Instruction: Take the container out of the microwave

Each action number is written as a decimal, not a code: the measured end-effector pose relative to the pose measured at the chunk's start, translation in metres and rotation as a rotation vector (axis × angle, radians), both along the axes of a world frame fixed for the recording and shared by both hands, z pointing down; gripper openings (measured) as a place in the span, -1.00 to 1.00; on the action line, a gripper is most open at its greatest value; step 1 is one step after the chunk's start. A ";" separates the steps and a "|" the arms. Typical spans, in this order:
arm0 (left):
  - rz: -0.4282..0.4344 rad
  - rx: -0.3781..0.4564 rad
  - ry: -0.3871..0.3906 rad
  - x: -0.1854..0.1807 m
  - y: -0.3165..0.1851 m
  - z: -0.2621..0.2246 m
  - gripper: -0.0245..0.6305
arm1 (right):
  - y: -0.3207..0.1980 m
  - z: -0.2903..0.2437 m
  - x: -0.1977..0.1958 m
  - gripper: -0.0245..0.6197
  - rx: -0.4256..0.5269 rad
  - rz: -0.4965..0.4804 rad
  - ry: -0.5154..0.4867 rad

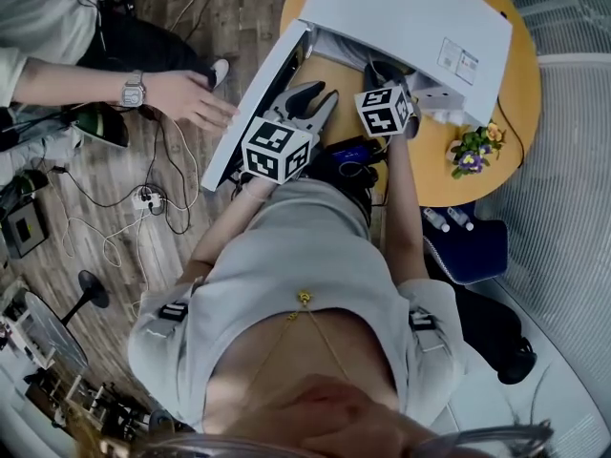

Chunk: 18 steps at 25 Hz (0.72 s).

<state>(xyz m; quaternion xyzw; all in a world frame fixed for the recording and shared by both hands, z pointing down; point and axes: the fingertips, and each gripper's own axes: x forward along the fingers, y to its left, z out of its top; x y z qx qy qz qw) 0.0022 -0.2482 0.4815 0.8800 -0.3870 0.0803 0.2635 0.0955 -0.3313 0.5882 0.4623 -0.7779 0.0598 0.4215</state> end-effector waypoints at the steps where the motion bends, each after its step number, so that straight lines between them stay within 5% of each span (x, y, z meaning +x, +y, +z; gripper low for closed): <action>1: 0.004 0.002 -0.001 0.001 0.001 0.000 -0.58 | 0.001 0.000 0.001 -0.81 -0.001 0.000 0.001; 18: 0.029 0.009 0.003 0.002 0.010 0.000 -0.58 | 0.017 -0.002 -0.001 -0.81 -0.008 -0.006 0.007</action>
